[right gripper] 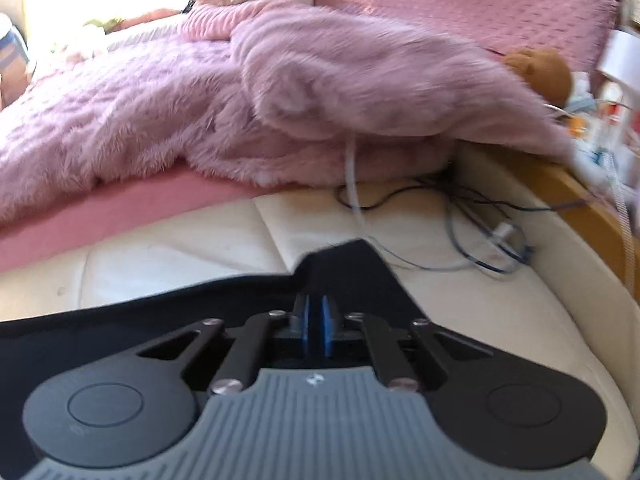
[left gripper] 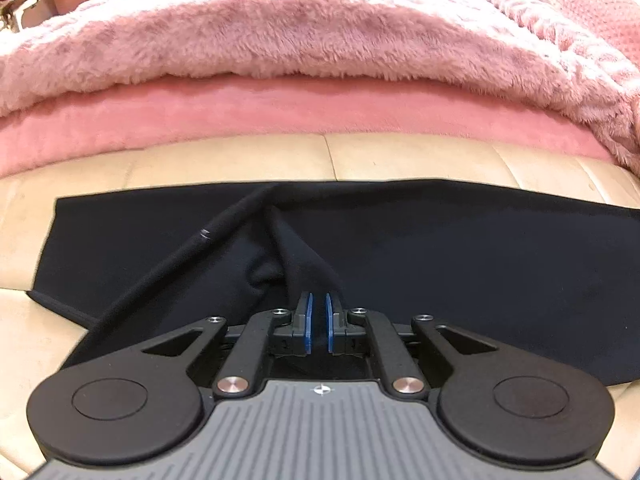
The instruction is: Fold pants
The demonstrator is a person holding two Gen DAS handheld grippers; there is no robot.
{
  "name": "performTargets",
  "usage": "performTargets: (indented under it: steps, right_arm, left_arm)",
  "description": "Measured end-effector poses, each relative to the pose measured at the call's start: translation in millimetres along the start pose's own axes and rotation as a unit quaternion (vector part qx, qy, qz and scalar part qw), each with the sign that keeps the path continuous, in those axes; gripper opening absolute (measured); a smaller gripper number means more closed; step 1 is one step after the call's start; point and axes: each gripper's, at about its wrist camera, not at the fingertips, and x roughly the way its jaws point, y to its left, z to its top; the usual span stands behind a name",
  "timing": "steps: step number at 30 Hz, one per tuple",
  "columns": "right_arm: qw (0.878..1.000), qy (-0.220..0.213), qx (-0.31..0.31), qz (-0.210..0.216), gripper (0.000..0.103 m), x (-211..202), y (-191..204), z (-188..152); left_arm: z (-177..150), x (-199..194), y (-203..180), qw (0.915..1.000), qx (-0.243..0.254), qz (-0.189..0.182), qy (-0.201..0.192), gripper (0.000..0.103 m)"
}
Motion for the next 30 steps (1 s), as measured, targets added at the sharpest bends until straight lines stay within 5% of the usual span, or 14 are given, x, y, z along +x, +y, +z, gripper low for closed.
performTargets:
  steps: [9,11,16,22,27,30]
  right_arm:
    - [0.999,0.025,0.000,-0.020,0.001,45.5,10.4,11.1]
    - [1.000,0.011,-0.013,-0.023,0.002,33.5,21.2,11.8]
    - [0.998,-0.015,-0.037,0.050,0.006,-28.2,67.0,-10.3]
    - [0.991,-0.013,-0.073,0.116,0.006,-70.6,149.6,-54.9]
    - [0.985,0.009,-0.094,0.145,0.006,-82.5,207.5,-82.1]
    - [0.982,0.017,-0.110,0.154,0.006,-86.8,231.9,-89.6]
  left_arm:
    - [-3.5,-20.2,32.8,0.9978,-0.039,0.043,-0.032,0.008]
    - [-12.2,-30.2,41.2,0.9971,-0.042,0.046,-0.044,0.018]
    - [-45.9,-49.5,67.2,0.9920,-0.046,0.094,-0.070,0.059]
    - [-74.8,-54.8,108.3,0.9838,-0.109,0.119,-0.078,0.062]
    - [-84.6,-57.3,140.9,0.9668,-0.186,0.132,-0.115,0.072]
    - [-83.7,-48.3,149.9,0.9699,-0.185,0.109,-0.114,0.069]
